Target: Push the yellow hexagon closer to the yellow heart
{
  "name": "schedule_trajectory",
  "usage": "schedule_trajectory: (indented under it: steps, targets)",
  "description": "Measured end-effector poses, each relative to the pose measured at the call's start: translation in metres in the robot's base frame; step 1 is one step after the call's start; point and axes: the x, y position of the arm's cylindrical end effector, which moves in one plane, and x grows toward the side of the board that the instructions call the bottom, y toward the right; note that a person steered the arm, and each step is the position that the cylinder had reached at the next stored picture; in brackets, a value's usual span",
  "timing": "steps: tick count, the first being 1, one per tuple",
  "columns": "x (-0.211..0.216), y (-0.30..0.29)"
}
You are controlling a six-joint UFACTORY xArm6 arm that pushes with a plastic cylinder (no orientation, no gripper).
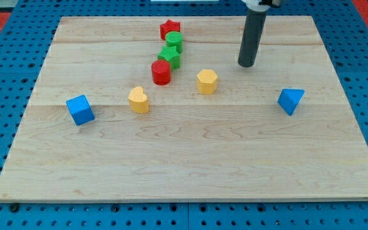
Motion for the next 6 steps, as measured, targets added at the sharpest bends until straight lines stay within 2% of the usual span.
schedule_trajectory:
  steps: [3,4,6]
  targets:
    - [0.004,-0.048]
    - [0.005,-0.048]
    - [0.046,-0.055]
